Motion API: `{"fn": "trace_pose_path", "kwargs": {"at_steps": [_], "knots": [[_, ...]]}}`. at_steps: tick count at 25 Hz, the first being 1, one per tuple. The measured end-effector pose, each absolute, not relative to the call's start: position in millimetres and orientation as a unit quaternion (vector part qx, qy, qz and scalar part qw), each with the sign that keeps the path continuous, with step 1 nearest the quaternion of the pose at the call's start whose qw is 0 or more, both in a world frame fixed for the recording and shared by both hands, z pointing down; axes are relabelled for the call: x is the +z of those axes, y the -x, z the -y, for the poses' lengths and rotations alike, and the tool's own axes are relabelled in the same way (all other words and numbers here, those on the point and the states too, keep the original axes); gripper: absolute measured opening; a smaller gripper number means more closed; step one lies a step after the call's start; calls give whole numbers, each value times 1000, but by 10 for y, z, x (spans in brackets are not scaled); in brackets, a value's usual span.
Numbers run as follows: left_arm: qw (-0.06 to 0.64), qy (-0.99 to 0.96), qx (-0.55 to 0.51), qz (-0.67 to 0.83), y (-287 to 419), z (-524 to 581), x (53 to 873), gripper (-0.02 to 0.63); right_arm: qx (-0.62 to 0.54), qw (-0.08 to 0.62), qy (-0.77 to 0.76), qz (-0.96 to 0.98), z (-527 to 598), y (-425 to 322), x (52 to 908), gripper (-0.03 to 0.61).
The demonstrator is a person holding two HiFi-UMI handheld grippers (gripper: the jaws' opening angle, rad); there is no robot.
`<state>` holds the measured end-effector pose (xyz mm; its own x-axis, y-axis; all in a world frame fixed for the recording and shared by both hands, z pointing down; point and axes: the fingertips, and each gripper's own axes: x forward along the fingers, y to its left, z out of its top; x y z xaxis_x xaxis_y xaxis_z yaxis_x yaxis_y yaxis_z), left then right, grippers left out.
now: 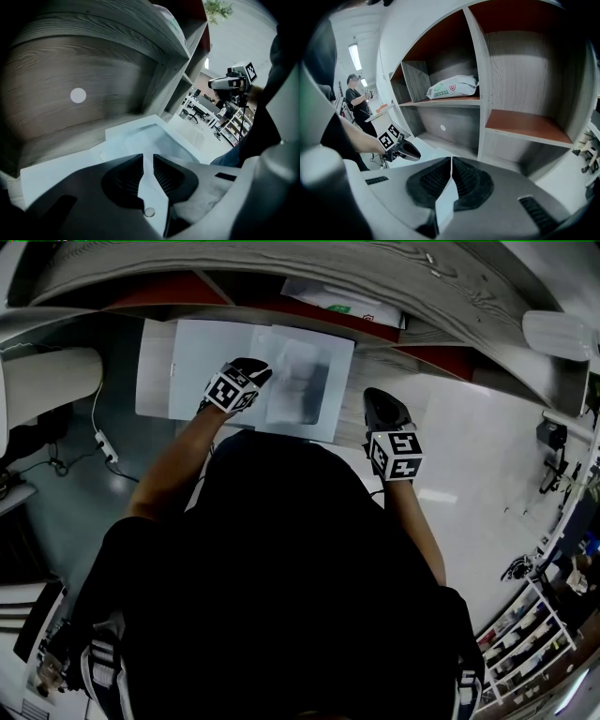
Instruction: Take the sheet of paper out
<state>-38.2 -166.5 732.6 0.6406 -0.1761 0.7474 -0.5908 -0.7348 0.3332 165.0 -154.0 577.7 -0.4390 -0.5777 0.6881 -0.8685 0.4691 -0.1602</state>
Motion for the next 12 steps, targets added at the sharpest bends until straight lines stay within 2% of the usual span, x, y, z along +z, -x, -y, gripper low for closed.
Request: {"fn": "trace_pose_path", "kwargs": {"at_steps": [4, 12], "knots": [[299, -856, 368, 207, 318, 1580, 7491, 90, 263, 290, -446, 805, 1486, -1653, 5815, 17], [323, -844, 382, 192, 207, 1450, 7774, 124, 266, 299, -439, 805, 1467, -1640, 5869, 17]]}}
